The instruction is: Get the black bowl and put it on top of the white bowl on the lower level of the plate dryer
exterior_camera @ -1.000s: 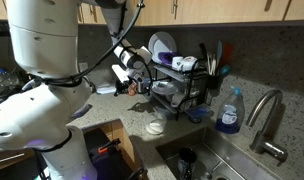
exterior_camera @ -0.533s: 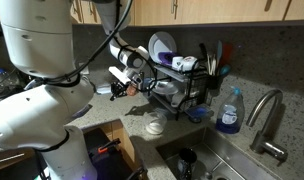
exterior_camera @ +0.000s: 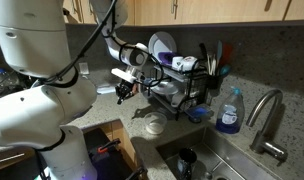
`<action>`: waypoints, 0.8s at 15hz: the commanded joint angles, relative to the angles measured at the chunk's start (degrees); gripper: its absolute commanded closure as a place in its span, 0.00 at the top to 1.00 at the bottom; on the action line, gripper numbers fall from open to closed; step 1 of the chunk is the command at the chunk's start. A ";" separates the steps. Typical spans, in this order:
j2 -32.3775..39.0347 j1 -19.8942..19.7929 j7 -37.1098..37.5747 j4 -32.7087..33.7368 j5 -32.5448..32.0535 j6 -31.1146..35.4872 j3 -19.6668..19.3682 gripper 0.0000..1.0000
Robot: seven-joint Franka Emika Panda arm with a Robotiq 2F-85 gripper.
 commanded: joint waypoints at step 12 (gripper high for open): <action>5.17 -11.41 2.35 -1.73 -10.47 0.08 9.36 0.27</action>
